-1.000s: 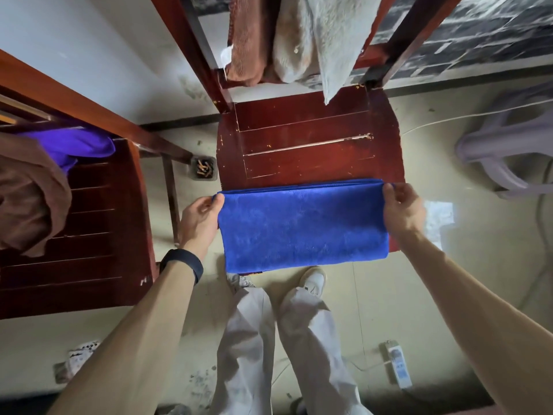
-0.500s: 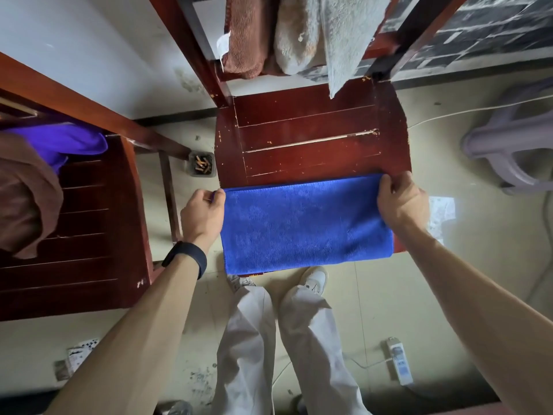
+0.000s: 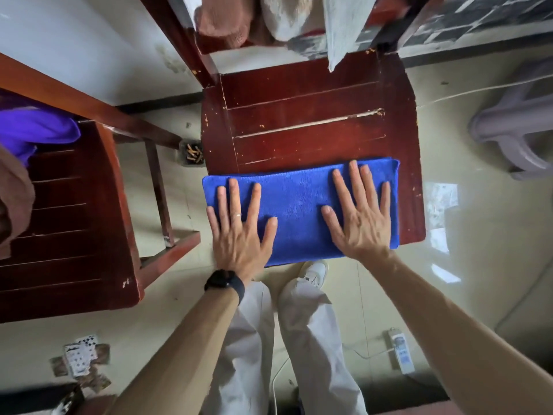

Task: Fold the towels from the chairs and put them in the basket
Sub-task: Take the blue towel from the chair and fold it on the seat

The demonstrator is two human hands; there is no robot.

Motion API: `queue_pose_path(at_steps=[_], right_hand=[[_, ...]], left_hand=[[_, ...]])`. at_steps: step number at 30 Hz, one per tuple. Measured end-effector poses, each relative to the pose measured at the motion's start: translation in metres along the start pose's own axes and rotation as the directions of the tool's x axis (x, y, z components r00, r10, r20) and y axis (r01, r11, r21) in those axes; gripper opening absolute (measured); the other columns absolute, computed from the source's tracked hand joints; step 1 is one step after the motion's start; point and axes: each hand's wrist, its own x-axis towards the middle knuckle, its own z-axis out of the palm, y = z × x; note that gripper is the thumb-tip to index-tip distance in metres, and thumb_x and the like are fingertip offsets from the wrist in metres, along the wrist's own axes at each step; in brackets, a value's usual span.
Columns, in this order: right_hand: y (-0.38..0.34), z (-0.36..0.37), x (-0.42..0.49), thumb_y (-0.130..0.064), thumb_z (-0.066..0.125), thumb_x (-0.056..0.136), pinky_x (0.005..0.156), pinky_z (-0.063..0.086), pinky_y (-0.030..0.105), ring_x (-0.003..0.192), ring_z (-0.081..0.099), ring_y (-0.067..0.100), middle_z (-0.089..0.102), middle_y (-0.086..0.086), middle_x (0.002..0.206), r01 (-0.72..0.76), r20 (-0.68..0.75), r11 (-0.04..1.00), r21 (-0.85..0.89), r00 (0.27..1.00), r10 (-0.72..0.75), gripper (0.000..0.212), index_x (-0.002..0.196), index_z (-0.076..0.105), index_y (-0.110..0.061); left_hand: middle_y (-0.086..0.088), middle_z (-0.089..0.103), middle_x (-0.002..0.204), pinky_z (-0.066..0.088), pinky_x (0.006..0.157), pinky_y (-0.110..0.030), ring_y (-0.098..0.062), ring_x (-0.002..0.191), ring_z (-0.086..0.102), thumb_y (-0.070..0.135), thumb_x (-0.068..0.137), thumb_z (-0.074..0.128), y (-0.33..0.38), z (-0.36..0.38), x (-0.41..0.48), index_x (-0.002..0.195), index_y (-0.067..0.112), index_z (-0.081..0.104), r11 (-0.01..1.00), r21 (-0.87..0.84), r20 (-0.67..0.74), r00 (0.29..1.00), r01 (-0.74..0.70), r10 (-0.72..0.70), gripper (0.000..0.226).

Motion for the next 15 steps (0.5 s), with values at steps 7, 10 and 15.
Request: queue_pose_path(at_steps=[7,10,15], right_hand=[[-0.007,0.009,-0.052,-0.069,0.037,0.095,0.118,0.012,0.062,0.154,0.012,0.026,0.011,0.006,0.168,-0.343,0.033,0.939,0.015,0.939,0.343,0.076,0.159,0.019,-0.032],[-0.028,0.004,-0.077,-0.071,0.045,0.091,0.112,0.026,0.055,0.146,0.031,0.031,0.022,0.009,0.165,-0.414,0.007,0.909,0.038,0.910,0.414,0.079,0.157,0.030,-0.030],[-0.062,-0.012,-0.084,-0.069,0.049,0.086,0.095,0.039,0.047,0.128,0.045,0.036,0.034,0.017,0.157,-0.449,0.114,0.892,0.058,0.890,0.441,0.081,0.153,0.038,-0.025]], left_hand=[[-0.003,0.008,0.167,0.005,0.121,-0.055,-0.027,0.153,0.006,0.051,0.089,0.043,0.006,-0.034,0.089,0.157,0.036,0.018,0.919,0.171,0.031,0.934,-0.356,0.356,0.074],[-0.002,0.015,0.166,0.006,0.120,-0.060,-0.027,0.153,0.011,0.036,0.080,0.044,0.043,-0.061,0.148,0.155,0.040,0.024,0.795,0.253,0.068,0.830,-0.551,0.554,0.078],[-0.004,0.003,0.167,0.000,0.119,-0.060,-0.027,0.153,0.003,0.024,0.088,0.054,0.102,-0.069,0.161,0.155,0.044,0.015,0.755,0.352,0.142,0.829,-0.553,0.541,0.080]])
